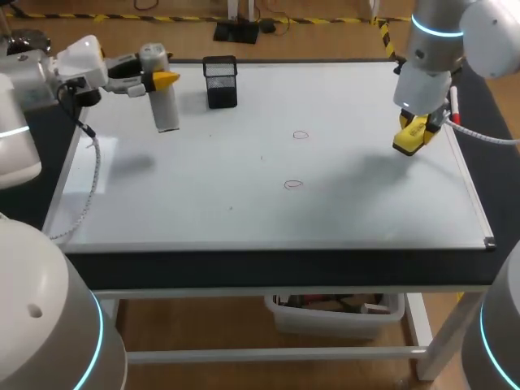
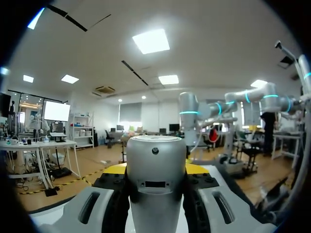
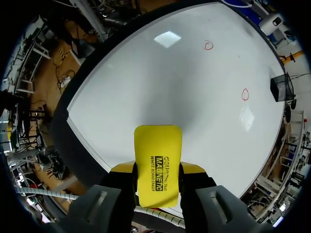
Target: Pick up the inspection probe, press it on each red-marked spot on the whiteboard one by one, put down the probe, pick up the eraser, and wipe off all the red marks.
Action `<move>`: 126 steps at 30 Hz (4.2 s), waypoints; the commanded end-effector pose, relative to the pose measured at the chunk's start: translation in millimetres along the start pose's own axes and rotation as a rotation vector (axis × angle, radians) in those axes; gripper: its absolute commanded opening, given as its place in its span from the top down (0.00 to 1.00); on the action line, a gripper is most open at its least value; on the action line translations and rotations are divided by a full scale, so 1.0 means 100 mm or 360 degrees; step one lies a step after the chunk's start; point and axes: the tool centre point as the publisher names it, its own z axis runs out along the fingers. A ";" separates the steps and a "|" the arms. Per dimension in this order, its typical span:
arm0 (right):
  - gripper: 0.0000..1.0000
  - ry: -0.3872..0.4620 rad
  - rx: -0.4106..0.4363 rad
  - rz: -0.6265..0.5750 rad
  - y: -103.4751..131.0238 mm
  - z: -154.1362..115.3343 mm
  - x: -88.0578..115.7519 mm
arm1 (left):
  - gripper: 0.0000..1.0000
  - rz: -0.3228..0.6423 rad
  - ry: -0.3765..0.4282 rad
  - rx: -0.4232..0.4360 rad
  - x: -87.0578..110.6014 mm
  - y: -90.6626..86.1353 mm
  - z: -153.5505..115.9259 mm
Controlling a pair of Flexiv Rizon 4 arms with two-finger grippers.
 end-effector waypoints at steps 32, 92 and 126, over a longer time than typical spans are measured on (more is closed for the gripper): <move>1.00 0.0004 0.0001 -0.0004 -0.01 -0.01 0.00 | 1.00 -0.0111 0.0741 0.0064 0.65 0.67 2.20; 1.00 0.0004 0.0001 -0.0004 -0.01 -0.01 0.00 | 1.00 -0.0085 0.0698 0.0019 0.23 1.20 2.81; 1.00 0.0004 0.0001 -0.0004 -0.01 -0.01 0.00 | 1.00 -0.0036 0.0454 0.0035 -0.10 0.57 2.17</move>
